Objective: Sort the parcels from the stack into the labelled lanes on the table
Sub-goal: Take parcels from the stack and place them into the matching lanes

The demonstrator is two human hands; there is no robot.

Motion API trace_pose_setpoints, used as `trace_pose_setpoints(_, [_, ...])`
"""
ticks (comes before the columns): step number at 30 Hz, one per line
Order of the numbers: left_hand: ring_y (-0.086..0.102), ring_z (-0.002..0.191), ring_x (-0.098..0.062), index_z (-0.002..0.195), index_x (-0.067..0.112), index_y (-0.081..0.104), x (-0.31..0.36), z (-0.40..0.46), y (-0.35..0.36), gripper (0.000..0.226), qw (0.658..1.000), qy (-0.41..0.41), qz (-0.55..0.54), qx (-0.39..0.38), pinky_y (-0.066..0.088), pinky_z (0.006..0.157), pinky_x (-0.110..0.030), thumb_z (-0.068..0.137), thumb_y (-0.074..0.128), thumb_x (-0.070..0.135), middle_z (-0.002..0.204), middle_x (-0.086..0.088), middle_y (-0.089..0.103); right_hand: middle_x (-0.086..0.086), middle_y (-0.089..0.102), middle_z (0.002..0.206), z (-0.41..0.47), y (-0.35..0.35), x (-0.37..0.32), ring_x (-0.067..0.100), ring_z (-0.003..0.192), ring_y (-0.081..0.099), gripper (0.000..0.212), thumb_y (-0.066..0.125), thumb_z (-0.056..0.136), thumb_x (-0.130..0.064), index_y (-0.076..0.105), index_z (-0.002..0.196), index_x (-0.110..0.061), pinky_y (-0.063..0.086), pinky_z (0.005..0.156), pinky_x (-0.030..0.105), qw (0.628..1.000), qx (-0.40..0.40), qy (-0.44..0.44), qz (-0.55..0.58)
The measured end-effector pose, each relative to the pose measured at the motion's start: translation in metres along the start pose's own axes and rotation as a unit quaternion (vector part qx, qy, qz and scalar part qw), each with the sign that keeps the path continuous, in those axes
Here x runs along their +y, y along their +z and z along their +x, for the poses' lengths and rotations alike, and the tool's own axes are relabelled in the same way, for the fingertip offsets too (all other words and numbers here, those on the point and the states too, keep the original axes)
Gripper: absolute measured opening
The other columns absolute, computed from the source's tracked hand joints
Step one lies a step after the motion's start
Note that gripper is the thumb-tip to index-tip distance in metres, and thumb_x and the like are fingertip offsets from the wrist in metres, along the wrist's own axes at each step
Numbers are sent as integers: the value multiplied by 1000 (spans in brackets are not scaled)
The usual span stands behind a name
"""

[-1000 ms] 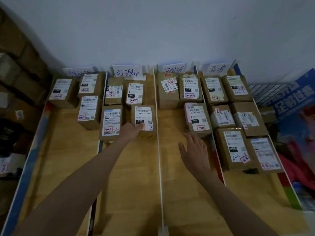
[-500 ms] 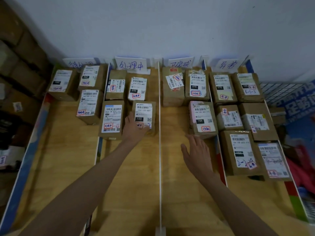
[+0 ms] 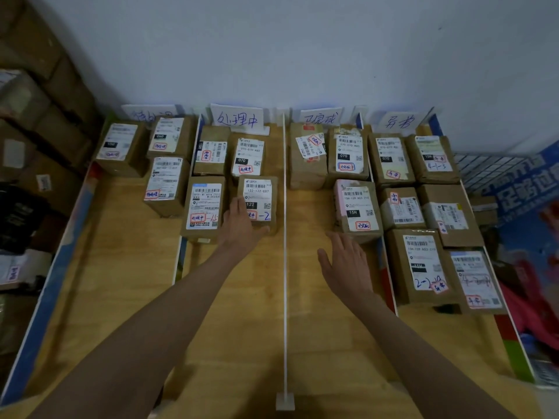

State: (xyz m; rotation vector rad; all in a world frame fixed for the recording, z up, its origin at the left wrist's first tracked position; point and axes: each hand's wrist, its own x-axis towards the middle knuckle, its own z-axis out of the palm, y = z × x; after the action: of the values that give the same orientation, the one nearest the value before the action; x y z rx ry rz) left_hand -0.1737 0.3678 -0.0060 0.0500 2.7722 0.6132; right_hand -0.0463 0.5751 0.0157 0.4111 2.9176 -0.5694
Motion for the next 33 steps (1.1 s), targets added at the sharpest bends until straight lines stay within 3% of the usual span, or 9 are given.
trace_pose_setpoints(7, [20, 148, -29, 155, 7, 17, -7, -74, -44, 92, 992, 67, 94, 46, 21, 119, -42, 90, 58, 57, 161, -11, 21, 5, 45, 145, -28, -32, -43, 24, 137, 39, 48, 43, 102, -39, 39, 145, -18, 30, 115, 41, 998, 25, -56, -9])
trace_pose_setpoints(12, [26, 145, -27, 154, 11, 22, -38, -151, -77, 85, 982, 68, 143, 104, 22, 119, -40, 92, 48, 63, 159, -8, 28, 7, 49, 142, -71, -48, -78, 27, 132, 43, 46, 42, 101, -37, 42, 142, -14, 31, 112, 42, 990, 56, -127, -28])
trace_pose_setpoints(23, [30, 143, -26, 152, 13, 28, -148, -283, -160, 77, 970, -37, 172, 166, 24, 118, -40, 95, 41, 62, 155, -6, 33, 5, 46, 146, -144, -43, -190, 26, 137, 39, 48, 41, 101, -39, 40, 144, -18, 29, 117, 44, 962, 65, -262, -37])
trace_pose_setpoints(33, [33, 142, -25, 152, 14, 30, -289, -311, -234, 76, 966, -90, 151, 192, 26, 118, -41, 94, 42, 61, 155, -6, 36, 7, 46, 145, -170, 5, -339, 27, 136, 39, 49, 41, 102, -40, 39, 144, -16, 28, 114, 40, 951, 64, -300, -43])
